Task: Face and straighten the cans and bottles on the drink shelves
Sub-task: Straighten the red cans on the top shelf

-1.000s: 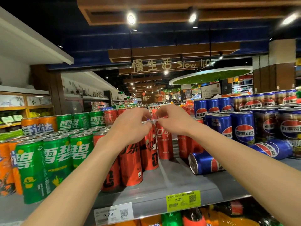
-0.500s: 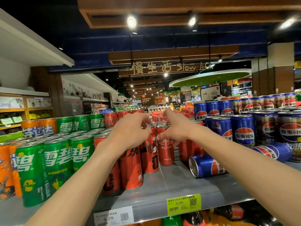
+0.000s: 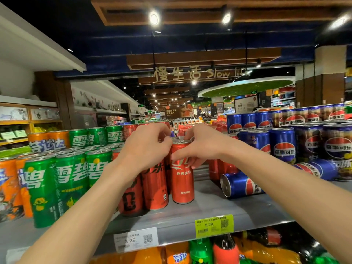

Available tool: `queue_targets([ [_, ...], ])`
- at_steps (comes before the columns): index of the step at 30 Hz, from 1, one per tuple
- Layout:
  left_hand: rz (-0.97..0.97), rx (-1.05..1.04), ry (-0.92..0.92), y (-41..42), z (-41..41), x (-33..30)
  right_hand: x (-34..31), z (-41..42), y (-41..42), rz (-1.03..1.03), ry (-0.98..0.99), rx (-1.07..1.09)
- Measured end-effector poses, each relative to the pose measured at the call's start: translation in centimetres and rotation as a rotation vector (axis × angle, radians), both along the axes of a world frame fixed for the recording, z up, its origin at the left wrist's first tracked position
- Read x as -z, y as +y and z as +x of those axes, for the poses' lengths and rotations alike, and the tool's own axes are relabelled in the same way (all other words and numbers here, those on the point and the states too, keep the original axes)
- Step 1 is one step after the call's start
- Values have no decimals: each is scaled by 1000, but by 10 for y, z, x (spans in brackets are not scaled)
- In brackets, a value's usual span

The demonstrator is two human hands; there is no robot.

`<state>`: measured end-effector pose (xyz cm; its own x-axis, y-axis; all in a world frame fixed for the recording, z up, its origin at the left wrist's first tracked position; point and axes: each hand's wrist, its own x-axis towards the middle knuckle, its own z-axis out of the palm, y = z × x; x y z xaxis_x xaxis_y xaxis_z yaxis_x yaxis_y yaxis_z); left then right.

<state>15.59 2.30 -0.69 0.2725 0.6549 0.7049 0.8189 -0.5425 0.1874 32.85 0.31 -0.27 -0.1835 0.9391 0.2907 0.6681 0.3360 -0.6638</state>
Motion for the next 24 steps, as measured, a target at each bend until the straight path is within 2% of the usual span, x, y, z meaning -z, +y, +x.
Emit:
queue_targets([
  [8, 21, 58, -87, -1, -1, 5, 2, -16, 0, 22, -7, 21],
  [13, -6, 135, -80, 3, 8, -4, -6, -8, -4, -19, -26, 33],
  [18, 41, 238, -147, 6, 32, -12, -19, 11, -16, 160, -31, 62],
  [20, 43, 251, -124, 8, 41, -10, -17, 16, -15, 225, -108, 82],
  [24, 47, 218, -90, 13, 53, -10, -15, 28, -6, 252, -175, 57],
])
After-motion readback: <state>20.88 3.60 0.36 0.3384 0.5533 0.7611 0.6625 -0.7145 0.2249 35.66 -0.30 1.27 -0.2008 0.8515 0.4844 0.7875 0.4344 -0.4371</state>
